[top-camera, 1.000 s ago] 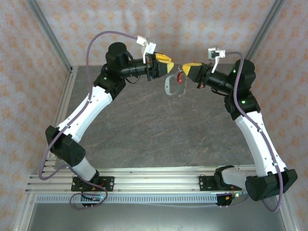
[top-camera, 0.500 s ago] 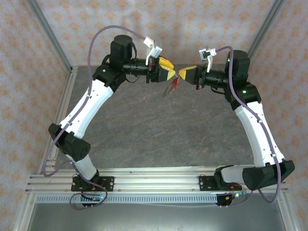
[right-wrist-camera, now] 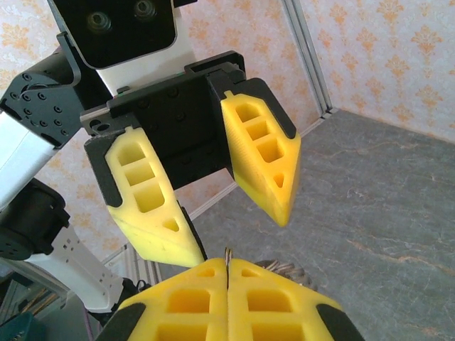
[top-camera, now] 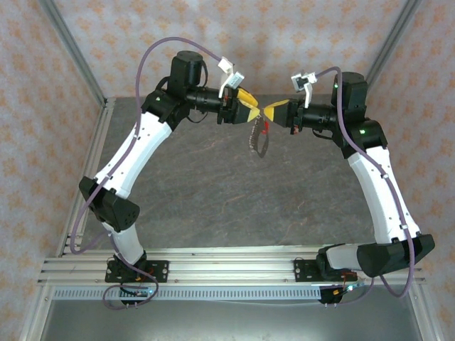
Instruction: Put the keys on the keyring
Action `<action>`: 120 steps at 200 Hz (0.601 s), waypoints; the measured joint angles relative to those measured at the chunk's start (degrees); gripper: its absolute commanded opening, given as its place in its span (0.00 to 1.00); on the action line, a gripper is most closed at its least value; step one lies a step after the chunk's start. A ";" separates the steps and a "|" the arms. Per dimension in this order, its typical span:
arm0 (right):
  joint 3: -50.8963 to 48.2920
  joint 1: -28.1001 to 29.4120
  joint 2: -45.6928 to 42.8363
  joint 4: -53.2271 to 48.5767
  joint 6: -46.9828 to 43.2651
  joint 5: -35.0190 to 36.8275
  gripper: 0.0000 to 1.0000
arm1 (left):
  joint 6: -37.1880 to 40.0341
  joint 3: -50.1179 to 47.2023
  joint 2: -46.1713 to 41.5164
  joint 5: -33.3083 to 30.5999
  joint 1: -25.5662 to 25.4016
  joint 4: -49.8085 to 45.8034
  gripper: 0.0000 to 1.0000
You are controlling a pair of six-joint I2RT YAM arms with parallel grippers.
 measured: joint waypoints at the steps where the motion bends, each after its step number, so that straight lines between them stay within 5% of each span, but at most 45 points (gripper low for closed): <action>1: 0.00 0.00 0.00 -0.02 -0.02 0.00 0.00 | 0.04 0.04 0.02 0.02 0.00 -0.04 0.42; 120: 0.00 -0.11 0.13 -1.05 -0.68 -0.15 0.00 | 2.75 5.33 3.98 2.34 -1.53 -5.31 0.36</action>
